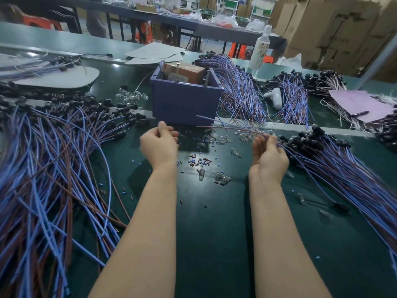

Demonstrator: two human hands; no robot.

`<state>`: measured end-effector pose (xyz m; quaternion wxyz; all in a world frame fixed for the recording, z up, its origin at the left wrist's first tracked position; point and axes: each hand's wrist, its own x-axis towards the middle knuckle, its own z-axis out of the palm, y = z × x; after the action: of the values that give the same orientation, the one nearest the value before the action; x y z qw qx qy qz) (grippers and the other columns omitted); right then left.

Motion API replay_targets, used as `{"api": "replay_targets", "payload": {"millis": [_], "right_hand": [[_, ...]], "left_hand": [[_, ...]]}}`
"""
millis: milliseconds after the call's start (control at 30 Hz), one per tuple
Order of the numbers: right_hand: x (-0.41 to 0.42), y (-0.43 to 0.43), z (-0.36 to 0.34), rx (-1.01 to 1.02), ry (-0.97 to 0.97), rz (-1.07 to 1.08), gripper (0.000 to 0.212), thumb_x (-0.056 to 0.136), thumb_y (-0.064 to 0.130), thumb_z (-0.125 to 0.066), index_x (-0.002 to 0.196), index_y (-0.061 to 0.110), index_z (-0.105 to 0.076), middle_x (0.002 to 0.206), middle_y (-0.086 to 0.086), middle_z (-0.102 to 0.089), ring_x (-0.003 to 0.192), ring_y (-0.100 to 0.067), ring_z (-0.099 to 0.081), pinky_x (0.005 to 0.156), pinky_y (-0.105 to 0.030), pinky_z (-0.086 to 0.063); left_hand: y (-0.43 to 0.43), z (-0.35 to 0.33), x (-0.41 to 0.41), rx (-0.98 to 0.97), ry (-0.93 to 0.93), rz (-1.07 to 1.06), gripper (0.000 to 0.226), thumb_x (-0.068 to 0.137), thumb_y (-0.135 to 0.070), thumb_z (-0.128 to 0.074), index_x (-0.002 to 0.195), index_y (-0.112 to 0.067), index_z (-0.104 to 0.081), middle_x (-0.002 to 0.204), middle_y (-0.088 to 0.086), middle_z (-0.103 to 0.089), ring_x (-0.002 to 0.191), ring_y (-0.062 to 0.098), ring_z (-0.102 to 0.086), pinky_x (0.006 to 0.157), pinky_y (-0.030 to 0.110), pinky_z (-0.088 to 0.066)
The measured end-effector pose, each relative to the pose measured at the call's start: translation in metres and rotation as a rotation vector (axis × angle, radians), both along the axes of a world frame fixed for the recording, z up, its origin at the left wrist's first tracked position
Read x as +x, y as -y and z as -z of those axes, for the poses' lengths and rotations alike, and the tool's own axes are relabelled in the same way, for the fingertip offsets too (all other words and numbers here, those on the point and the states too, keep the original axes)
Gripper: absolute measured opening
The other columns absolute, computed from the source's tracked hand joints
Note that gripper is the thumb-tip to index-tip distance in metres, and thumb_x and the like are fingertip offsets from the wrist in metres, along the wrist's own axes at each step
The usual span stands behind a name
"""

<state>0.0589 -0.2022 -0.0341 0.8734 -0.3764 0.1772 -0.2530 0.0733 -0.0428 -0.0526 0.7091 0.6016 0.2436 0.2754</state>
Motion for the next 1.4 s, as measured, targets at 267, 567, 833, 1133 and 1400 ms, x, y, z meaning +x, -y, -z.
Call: {"api": "replay_targets", "payload": {"millis": [267, 567, 833, 1133, 1400], "right_hand": [[-0.003, -0.010, -0.004, 0.241, 0.012, -0.163, 0.022, 0.097, 0.009, -0.050, 0.077, 0.002, -0.058, 0.052, -0.001, -0.066, 0.048, -0.006, -0.063, 0.051, -0.016, -0.054], [0.000, -0.028, 0.002, 0.224, -0.087, -0.394, 0.024, 0.098, 0.010, -0.048, 0.078, 0.001, -0.059, 0.054, -0.004, -0.066, 0.047, -0.007, -0.063, 0.048, -0.015, -0.052], [-0.011, -0.028, -0.004, -0.641, -0.231, -0.528, 0.038, 0.097, 0.030, -0.050, 0.064, 0.010, -0.055, 0.042, 0.006, -0.047, 0.033, -0.005, -0.034, 0.035, -0.014, -0.028], [-0.009, -0.047, 0.013, -1.428, -0.050, -0.258, 0.027, 0.097, 0.010, -0.045, 0.116, 0.005, -0.064, 0.115, -0.010, -0.065, 0.110, -0.025, -0.055, 0.098, -0.032, -0.038], [-0.005, -0.044, 0.018, -1.158, -0.131, -0.193, 0.014, 0.090, 0.011, -0.058, 0.093, 0.009, -0.071, 0.085, -0.002, -0.069, 0.079, -0.011, -0.058, 0.068, -0.014, -0.039]], "left_hand": [[0.017, -0.009, -0.008, 0.364, -0.070, 0.202, 0.044, 0.090, -0.021, -0.060, 0.133, -0.017, -0.052, 0.146, 0.009, -0.031, 0.126, 0.022, -0.037, 0.103, 0.023, -0.031], [0.055, -0.016, -0.010, 0.331, 0.069, 0.651, 0.018, 0.097, -0.022, -0.052, 0.095, -0.008, -0.064, 0.090, 0.006, -0.068, 0.084, 0.019, -0.062, 0.079, 0.027, -0.050], [0.051, -0.002, -0.004, 0.011, 0.113, 0.479, 0.013, 0.097, -0.013, -0.050, 0.089, -0.007, -0.059, 0.076, 0.002, -0.060, 0.065, 0.014, -0.055, 0.072, 0.035, -0.049], [0.043, 0.006, -0.001, 0.181, 0.087, 0.405, 0.019, 0.094, -0.014, -0.055, 0.075, -0.014, -0.058, 0.073, 0.004, -0.063, 0.071, 0.017, -0.060, 0.076, 0.036, -0.052], [0.046, 0.006, -0.006, 0.483, 0.052, 0.375, 0.013, 0.094, -0.022, -0.054, 0.085, -0.016, -0.062, 0.076, -0.002, -0.063, 0.078, 0.019, -0.059, 0.069, 0.024, -0.039]]}}
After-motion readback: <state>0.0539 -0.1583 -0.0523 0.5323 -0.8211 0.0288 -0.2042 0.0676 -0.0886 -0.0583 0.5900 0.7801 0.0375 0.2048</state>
